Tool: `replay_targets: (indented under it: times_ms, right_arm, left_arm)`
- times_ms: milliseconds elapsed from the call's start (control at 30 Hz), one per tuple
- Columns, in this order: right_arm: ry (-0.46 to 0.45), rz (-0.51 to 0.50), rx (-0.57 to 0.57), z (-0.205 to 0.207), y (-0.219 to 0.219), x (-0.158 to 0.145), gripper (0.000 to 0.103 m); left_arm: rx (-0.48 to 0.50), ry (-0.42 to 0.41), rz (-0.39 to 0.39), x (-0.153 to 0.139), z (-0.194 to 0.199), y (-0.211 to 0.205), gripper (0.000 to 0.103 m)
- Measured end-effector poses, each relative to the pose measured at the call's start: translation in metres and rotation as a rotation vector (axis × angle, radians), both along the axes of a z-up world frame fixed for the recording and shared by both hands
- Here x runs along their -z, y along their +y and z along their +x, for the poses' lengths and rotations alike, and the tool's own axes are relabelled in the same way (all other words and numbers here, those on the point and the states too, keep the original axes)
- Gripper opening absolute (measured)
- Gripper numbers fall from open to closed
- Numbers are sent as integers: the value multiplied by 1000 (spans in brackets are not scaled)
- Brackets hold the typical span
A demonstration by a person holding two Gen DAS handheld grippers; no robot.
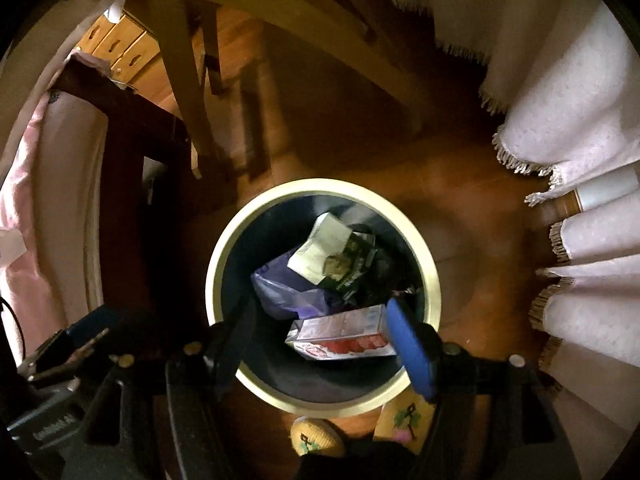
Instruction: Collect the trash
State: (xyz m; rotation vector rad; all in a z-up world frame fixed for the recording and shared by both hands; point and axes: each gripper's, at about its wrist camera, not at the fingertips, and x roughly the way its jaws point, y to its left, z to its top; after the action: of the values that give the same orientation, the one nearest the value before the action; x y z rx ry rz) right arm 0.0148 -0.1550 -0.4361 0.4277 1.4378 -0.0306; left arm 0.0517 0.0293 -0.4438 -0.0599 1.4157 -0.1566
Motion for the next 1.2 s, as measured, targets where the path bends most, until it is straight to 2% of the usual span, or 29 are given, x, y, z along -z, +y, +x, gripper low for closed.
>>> replay_targets:
  times_ms: [267,600,833,1000,1200]
  right_arm:
    - [2,-13,-5,0,-7,-11,69]
    - [-13,-46,-20,-4,-12,-65,69]
    - [-21,-42,-41,-12,-12,-128,69]
    - [-55,-44,-51,-15,-14,-191,69]
    - [-111,-96,-96,-17,-13,-271,69]
  left_arm:
    - [-48,-54,59,-30,4,3,90]
    - [-94,-65,92,-92,0,-3,90]
    - [-75,-83,113,-162,-10,-9,90]
    - [-46,-110,126,-228,-17,-13,90]
    - [-17,-184,126,-311,-21,-16,90]
